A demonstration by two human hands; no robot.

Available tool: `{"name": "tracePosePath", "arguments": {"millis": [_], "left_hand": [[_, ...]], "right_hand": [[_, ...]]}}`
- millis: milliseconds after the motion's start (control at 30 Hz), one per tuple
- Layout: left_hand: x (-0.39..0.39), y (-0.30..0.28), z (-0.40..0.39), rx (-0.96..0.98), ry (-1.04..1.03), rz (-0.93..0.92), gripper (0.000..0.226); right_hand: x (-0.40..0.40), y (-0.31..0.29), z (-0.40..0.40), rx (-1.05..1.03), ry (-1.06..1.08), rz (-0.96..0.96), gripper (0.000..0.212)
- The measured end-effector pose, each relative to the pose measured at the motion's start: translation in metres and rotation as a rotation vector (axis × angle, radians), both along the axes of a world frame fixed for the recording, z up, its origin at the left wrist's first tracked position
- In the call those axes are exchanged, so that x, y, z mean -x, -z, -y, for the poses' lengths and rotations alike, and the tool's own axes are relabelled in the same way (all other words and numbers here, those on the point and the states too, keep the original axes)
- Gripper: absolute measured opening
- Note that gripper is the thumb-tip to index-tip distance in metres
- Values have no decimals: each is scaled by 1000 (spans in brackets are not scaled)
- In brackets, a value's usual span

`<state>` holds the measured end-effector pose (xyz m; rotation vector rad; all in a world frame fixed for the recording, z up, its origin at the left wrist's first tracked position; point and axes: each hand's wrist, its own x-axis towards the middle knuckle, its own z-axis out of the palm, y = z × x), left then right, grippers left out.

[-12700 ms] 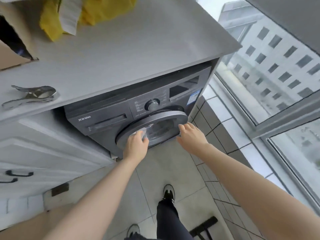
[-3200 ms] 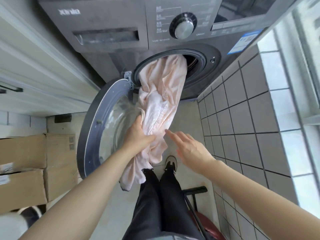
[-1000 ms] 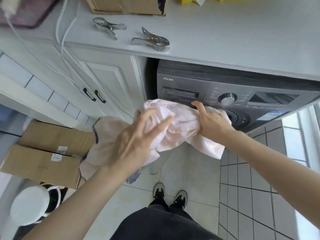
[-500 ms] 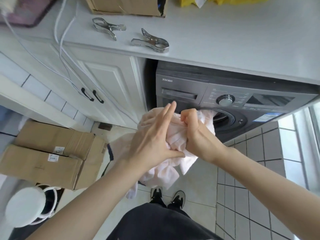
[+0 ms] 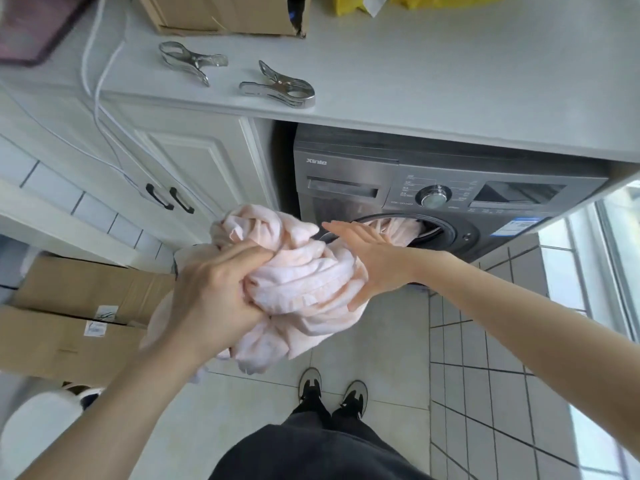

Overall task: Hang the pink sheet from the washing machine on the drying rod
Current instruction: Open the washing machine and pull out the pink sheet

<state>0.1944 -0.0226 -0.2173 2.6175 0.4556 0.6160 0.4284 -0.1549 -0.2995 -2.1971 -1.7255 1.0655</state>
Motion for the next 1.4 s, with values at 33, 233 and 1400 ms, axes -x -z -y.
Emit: {"name": "tracePosePath", "arguments": {"millis": [33,233,1400], "left_hand": [[3,-2,-2,14,-7,18,22],[21,-5,-17,296,-128,124,26],[60,35,-53,421,-223,-248,102]], "right_hand": [[-1,7,-12,30,-37,17,132],[45,23,-50,209,-181,-77,123],[-14,44,66,207,320,575,66]]}}
